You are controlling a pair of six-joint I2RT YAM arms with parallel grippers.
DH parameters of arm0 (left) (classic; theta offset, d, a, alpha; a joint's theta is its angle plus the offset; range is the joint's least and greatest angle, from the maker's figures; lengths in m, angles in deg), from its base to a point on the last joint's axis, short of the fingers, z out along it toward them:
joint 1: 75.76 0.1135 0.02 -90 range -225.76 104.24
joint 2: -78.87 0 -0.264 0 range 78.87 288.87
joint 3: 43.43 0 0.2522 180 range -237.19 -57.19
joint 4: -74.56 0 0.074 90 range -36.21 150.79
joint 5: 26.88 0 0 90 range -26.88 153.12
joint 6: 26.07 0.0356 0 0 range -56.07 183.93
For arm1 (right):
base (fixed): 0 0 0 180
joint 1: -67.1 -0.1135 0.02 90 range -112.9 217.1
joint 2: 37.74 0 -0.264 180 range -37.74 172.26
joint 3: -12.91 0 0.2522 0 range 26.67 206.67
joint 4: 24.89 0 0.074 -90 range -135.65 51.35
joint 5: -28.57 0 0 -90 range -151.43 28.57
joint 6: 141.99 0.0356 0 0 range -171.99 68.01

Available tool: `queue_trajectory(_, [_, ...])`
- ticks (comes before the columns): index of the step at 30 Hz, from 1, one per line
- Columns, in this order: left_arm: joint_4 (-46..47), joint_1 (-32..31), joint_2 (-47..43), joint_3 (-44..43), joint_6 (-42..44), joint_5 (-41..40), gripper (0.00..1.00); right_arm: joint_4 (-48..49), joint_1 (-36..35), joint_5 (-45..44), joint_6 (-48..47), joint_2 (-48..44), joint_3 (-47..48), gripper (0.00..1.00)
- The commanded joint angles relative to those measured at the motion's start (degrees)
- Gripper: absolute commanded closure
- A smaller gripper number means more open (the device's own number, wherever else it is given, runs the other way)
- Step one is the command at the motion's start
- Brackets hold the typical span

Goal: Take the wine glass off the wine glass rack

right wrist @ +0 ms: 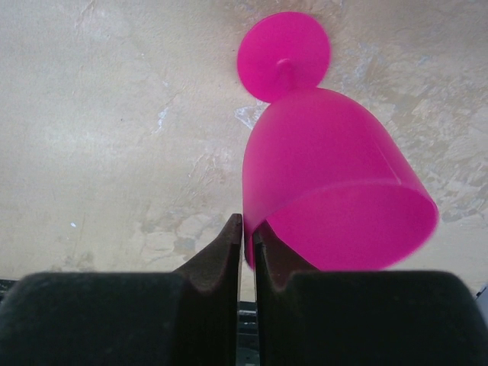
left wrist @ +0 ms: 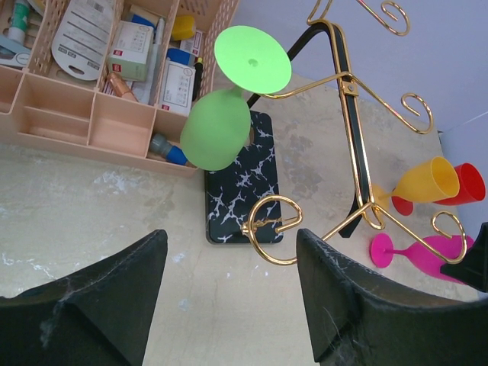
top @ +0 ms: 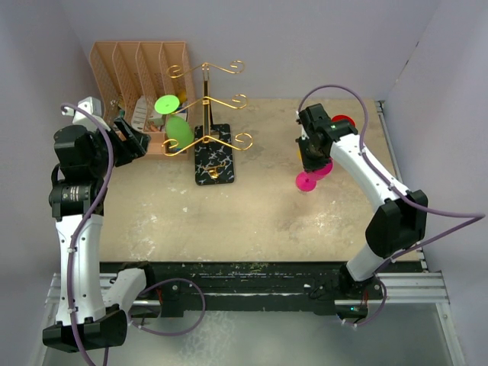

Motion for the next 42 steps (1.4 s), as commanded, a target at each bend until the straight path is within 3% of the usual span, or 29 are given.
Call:
queue_trajectory(1, [2.0,-0.3,-0.5,0.4,1.1,-0.7,0.28,1.3,0.1,-3.7,1.7,-1.8,1.1,0.8])
queue_trajectory(6, [2.6,-0.3,-0.5,1.3,0.7,0.0,0.28,2.3,0.1,-6.6,3.1,-5.1,2.2,0.78])
queue_trajectory(12, [4.0,-0.3,-1.1,2.9,0.2,0.1,0.27,4.2,0.1,-11.3,3.5,-12.5,5.5,0.7])
queue_trajectory(15, [5.1,-0.3,-1.5,3.8,-0.3,0.0,0.27,9.3,0.1,-11.1,2.6,-19.1,5.0,0.61])
queue_trajectory(21, [9.7,-0.3,-0.5,6.3,-3.1,0.4,0.27,22.5,0.1,-0.4,2.6,-33.4,-1.1,0.32])
queue_trajectory(29, [14.2,0.8,6.2,4.7,-12.6,-0.5,0.3,23.9,0.1,1.4,2.4,-36.5,-3.9,0.34])
queue_trajectory(35, [22.2,4.4,11.7,5.7,-24.5,7.3,0.33,25.8,0.1,1.8,2.3,-39.1,-6.2,0.36])
queue_trajectory(42, [28.5,4.7,18.0,3.9,-31.0,10.7,0.34,26.2,0.1,1.4,2.1,-40.3,-6.9,0.37])
